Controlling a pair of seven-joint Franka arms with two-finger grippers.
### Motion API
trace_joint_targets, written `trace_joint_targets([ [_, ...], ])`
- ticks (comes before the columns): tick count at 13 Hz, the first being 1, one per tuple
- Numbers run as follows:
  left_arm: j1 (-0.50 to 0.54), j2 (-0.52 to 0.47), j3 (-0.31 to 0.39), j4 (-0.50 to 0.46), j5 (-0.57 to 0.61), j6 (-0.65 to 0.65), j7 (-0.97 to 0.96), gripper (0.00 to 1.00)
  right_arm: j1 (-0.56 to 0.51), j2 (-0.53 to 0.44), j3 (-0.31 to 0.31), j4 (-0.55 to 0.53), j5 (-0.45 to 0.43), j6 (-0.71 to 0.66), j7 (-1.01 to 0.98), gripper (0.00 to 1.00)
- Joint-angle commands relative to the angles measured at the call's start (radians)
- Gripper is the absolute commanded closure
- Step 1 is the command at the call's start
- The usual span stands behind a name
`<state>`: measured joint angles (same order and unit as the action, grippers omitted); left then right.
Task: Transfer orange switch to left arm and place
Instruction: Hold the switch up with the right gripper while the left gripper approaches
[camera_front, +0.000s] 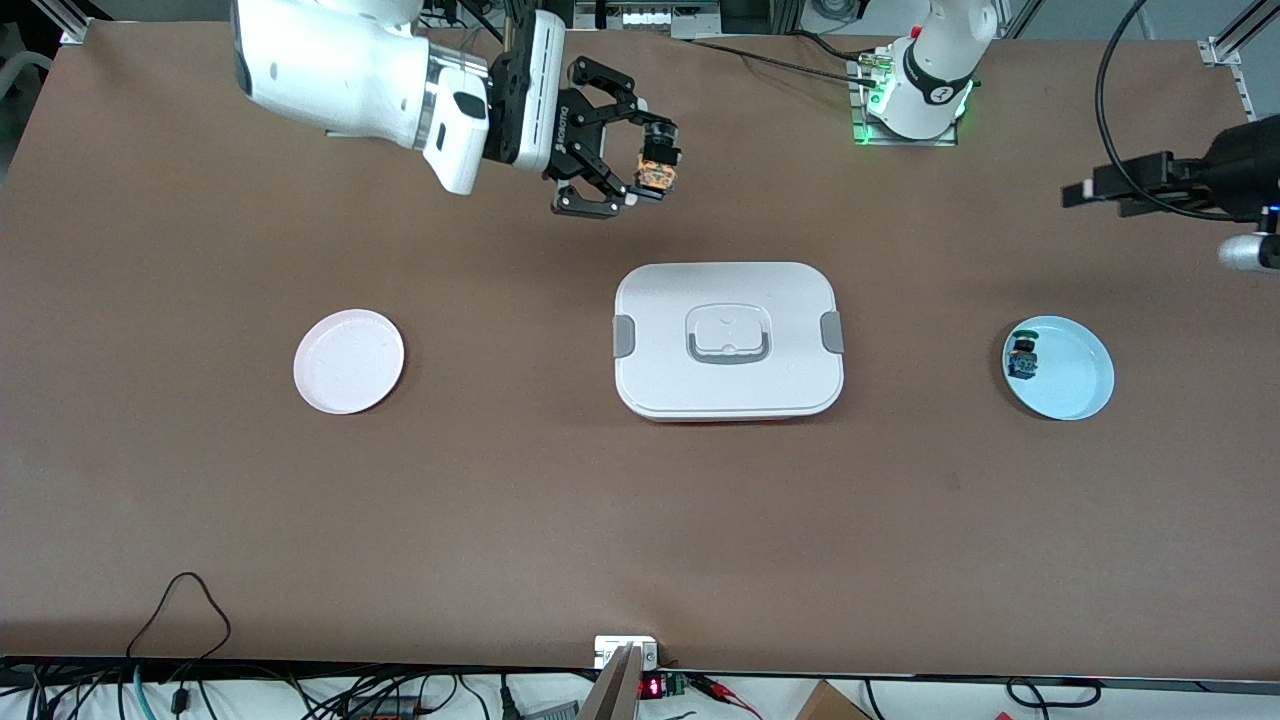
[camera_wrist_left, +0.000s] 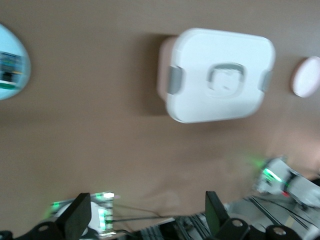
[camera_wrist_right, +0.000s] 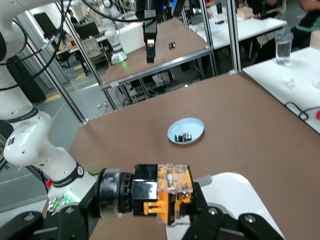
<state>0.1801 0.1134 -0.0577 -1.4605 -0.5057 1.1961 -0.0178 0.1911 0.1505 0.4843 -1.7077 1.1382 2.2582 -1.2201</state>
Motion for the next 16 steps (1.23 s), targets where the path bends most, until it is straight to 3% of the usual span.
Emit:
trace_joint_targets([
  [1,-0.016,0.038,-0.016,-0.047,-0.307,-0.052,-0.069,0.0,0.04,0.03,0.0,0.003,0.176,0.069,-0.142,0.99],
  [3,-0.025,0.055,-0.037,-0.118,-0.53,0.008,-0.164,0.0,0.056,0.047,0.0,0.002,0.277,0.078,-0.249,0.99],
  [7,-0.028,0.043,-0.175,-0.279,-0.79,0.241,-0.186,0.0,0.067,0.084,0.0,0.002,0.484,0.078,-0.461,0.99],
  [11,-0.025,-0.027,-0.332,-0.36,-0.882,0.535,-0.208,0.0,0.071,0.107,0.0,0.002,0.623,0.078,-0.616,0.99],
  [16,-0.024,-0.075,-0.402,-0.377,-0.884,0.663,-0.107,0.0,0.077,0.115,0.0,0.002,0.623,0.078,-0.648,0.99],
])
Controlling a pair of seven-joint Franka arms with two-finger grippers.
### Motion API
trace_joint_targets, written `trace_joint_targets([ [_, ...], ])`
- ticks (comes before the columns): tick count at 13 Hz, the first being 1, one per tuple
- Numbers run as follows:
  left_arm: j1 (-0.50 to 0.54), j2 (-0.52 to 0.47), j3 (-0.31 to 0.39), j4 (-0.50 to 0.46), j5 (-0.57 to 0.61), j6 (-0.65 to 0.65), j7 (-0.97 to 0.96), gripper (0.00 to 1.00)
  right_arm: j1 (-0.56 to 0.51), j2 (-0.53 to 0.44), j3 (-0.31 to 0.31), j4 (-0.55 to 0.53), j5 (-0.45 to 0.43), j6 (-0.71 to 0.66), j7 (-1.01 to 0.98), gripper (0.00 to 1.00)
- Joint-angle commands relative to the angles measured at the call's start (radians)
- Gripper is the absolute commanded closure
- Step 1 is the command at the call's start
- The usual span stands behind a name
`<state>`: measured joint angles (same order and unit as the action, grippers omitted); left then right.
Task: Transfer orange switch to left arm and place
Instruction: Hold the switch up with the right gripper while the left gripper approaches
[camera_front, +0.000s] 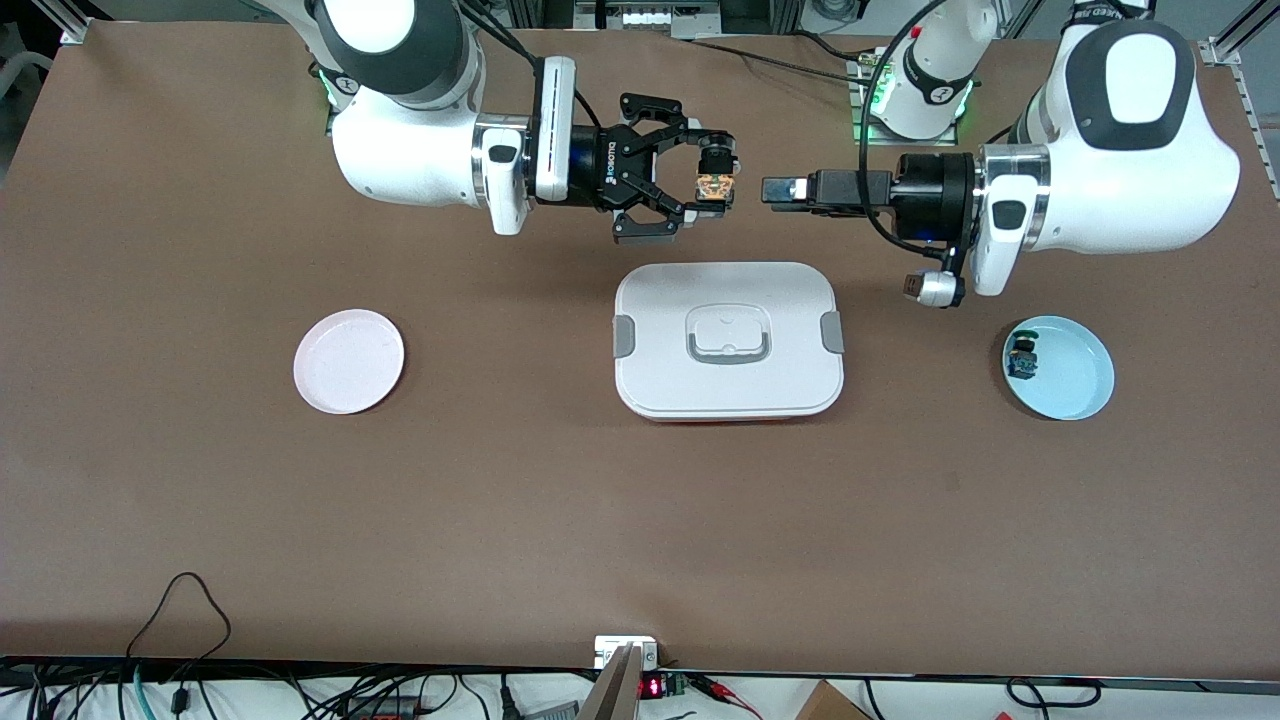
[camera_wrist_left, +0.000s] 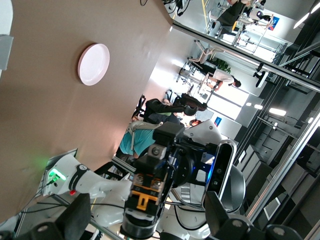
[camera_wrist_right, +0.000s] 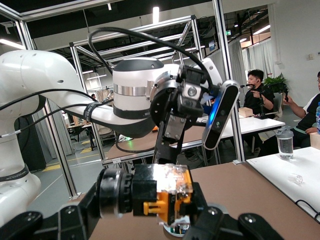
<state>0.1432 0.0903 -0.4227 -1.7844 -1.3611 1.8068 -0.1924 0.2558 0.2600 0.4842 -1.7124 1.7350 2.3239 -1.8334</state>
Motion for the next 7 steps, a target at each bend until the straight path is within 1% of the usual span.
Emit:
trace_joint_targets([
  [1,0.013,-0.052,-0.041,-0.058,-0.029,0.055,0.089,0.0,0.013,0.005,0.001,0.007,0.026,0.012,-0.035,0.99],
  [7,0.013,-0.055,-0.054,-0.084,-0.03,0.046,0.113,0.0,0.013,0.007,0.001,0.0,0.026,0.023,-0.046,0.99],
])
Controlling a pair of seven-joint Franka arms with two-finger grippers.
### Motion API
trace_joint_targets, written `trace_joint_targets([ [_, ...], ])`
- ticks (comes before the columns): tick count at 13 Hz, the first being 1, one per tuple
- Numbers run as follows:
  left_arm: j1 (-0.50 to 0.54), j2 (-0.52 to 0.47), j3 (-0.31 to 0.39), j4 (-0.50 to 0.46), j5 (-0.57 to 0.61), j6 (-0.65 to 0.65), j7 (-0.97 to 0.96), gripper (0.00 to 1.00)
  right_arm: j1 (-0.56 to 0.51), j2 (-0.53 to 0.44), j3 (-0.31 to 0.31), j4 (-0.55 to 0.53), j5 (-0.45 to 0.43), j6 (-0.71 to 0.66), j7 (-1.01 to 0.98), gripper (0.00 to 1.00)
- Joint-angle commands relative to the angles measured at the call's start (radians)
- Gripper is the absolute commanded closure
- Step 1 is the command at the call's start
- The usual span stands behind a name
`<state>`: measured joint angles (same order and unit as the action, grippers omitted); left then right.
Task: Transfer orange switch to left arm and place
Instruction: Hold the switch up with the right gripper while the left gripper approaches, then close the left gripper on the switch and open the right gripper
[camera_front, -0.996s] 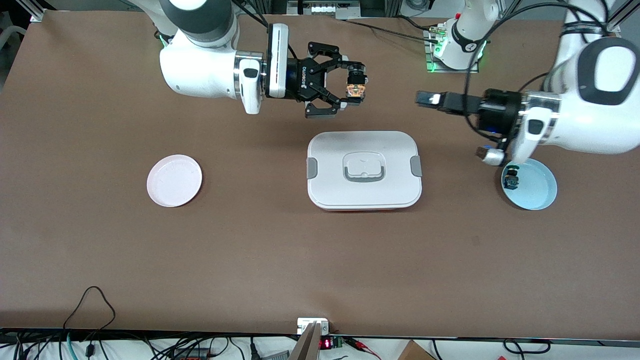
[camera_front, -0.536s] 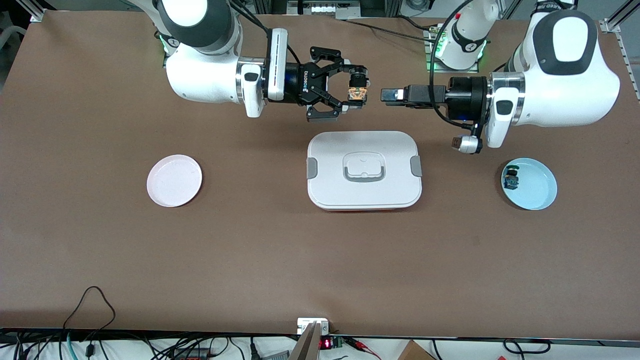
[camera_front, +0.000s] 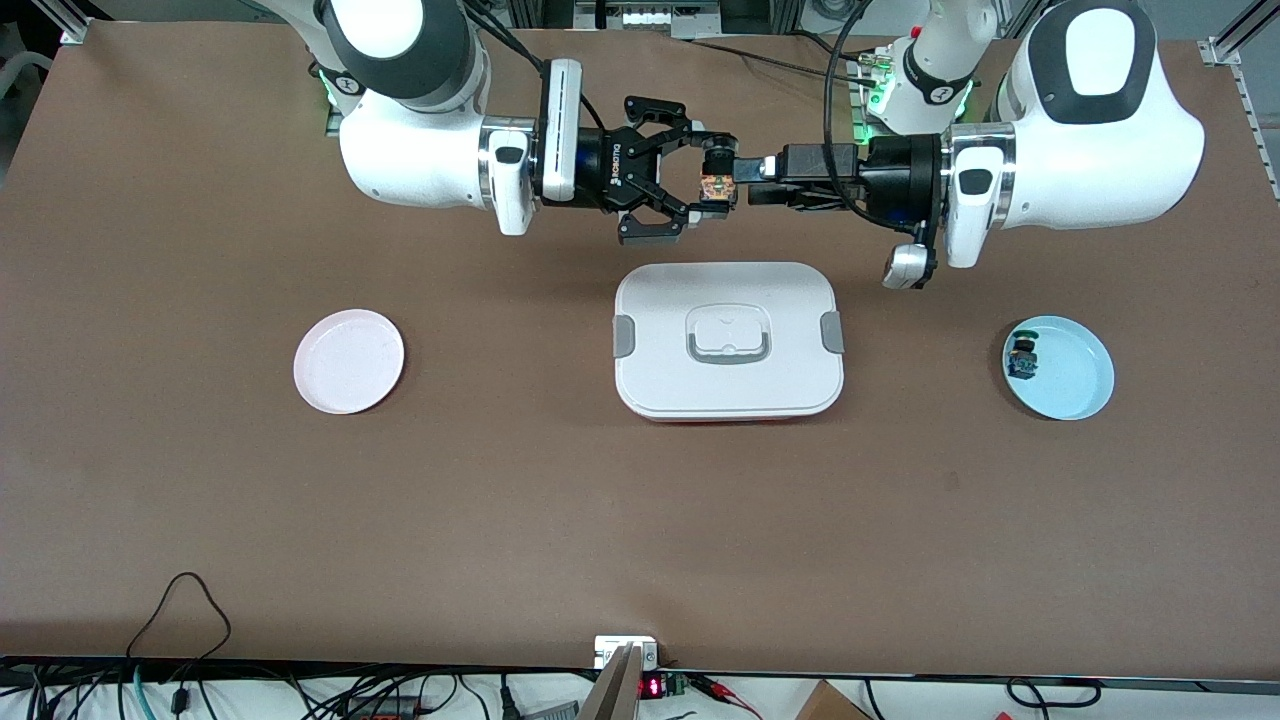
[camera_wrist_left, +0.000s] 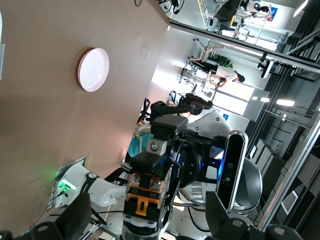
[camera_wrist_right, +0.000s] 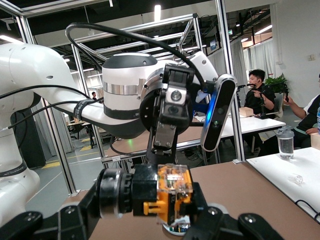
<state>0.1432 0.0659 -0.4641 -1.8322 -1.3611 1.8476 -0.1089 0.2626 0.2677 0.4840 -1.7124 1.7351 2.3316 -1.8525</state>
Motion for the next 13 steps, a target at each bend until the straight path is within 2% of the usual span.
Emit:
trace_joint_targets([
  [1,0.012,-0.032,-0.016,-0.042,-0.03,0.004,0.026,0.02,0.006,-0.001,-0.001,-0.007,0.024,0.02,-0.027,0.99],
  [5,0.013,-0.034,-0.042,-0.042,-0.03,0.009,0.018,0.15,0.007,-0.001,0.001,-0.007,0.024,0.026,-0.027,0.99],
  [7,0.018,-0.034,-0.042,-0.041,-0.03,0.009,0.018,0.29,0.006,-0.002,-0.001,-0.007,0.024,0.026,-0.027,0.99],
  [12,0.024,-0.032,-0.042,-0.036,-0.029,0.004,0.031,0.76,0.004,-0.002,-0.002,-0.01,0.02,0.022,-0.027,0.99],
  [13,0.024,-0.034,-0.041,-0.036,-0.029,0.005,0.034,0.93,0.006,-0.002,-0.002,-0.013,0.02,0.022,-0.027,0.99],
])
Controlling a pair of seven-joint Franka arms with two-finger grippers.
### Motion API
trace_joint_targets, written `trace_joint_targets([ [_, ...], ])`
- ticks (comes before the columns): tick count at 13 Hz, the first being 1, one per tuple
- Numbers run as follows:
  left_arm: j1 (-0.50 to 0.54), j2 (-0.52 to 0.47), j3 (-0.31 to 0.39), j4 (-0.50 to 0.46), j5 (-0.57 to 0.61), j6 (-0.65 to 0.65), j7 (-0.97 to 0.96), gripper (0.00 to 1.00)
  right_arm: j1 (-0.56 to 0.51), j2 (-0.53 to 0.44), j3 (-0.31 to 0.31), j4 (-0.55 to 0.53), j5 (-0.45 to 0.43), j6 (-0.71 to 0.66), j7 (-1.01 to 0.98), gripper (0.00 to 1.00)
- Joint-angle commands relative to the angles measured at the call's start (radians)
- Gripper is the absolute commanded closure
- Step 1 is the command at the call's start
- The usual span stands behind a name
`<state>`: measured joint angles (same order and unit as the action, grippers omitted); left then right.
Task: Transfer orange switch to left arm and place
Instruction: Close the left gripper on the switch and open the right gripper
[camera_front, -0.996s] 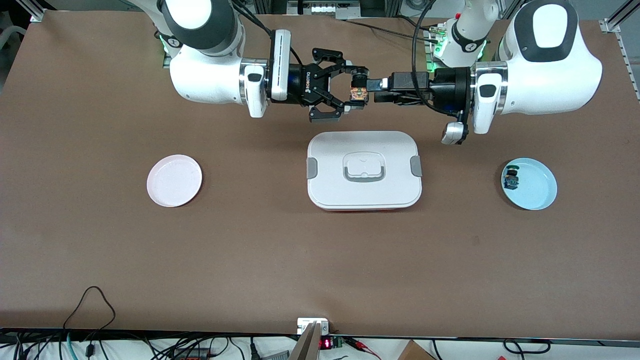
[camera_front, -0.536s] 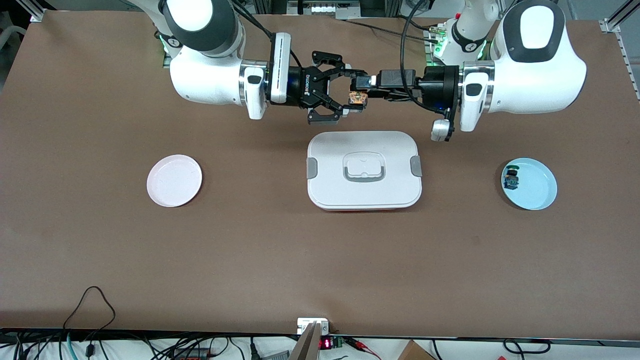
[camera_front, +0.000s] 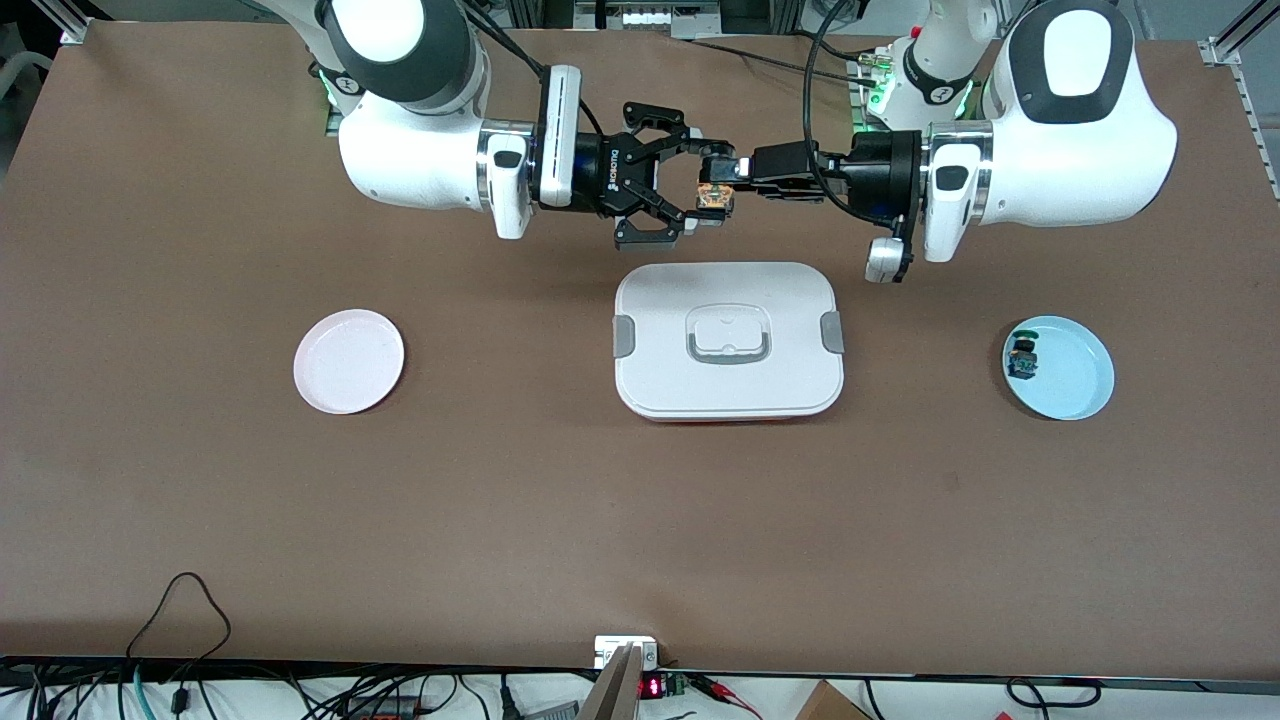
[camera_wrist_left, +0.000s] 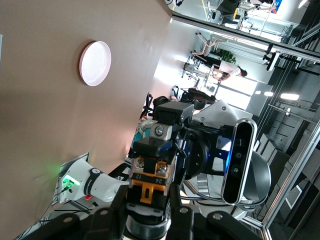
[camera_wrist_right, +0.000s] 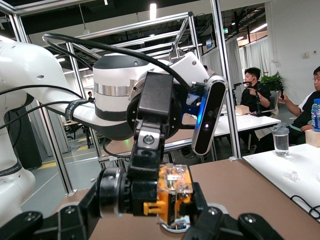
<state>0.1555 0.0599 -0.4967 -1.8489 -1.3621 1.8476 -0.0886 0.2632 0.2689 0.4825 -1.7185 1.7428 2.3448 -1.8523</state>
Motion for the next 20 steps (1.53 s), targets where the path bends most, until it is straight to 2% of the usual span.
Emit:
trace_joint_targets([
  [1,0.012,-0.028,-0.009,-0.019,-0.028,0.005,0.012,0.97,0.005,-0.005,-0.001,-0.007,0.012,0.008,-0.025,0.99],
  [2,0.012,-0.028,-0.009,-0.018,-0.029,0.007,0.01,1.0,0.004,-0.005,-0.001,-0.009,0.012,0.007,-0.027,0.98],
  [3,0.012,-0.028,-0.009,-0.018,-0.028,0.007,0.01,1.0,0.004,-0.005,-0.001,-0.009,0.012,0.005,-0.016,0.67],
  [4,0.013,-0.028,-0.009,-0.018,-0.028,0.005,0.01,1.0,0.004,-0.007,-0.001,-0.009,0.012,0.005,-0.009,0.05],
  [5,0.015,-0.028,-0.009,-0.018,-0.028,0.005,0.012,1.0,0.004,-0.007,-0.001,-0.009,0.012,0.005,-0.008,0.0],
  [10,0.059,-0.029,-0.005,-0.015,-0.02,-0.047,0.015,1.0,0.002,-0.011,-0.001,-0.009,0.012,0.005,-0.005,0.0],
  [13,0.136,-0.025,0.003,-0.004,0.017,-0.135,0.07,1.0,-0.015,-0.017,-0.007,-0.009,0.012,0.004,-0.002,0.0],
  [15,0.203,-0.017,0.003,-0.004,0.099,-0.224,0.134,1.0,-0.042,-0.026,-0.007,-0.016,0.009,-0.004,-0.005,0.0],
  [18,0.272,-0.011,0.003,-0.004,0.265,-0.28,0.17,1.0,-0.091,-0.034,-0.009,-0.039,0.003,-0.065,-0.005,0.0],
  [20,0.315,-0.005,0.003,-0.004,0.418,-0.304,0.17,1.0,-0.146,-0.042,-0.01,-0.053,-0.054,-0.129,-0.005,0.0],
])
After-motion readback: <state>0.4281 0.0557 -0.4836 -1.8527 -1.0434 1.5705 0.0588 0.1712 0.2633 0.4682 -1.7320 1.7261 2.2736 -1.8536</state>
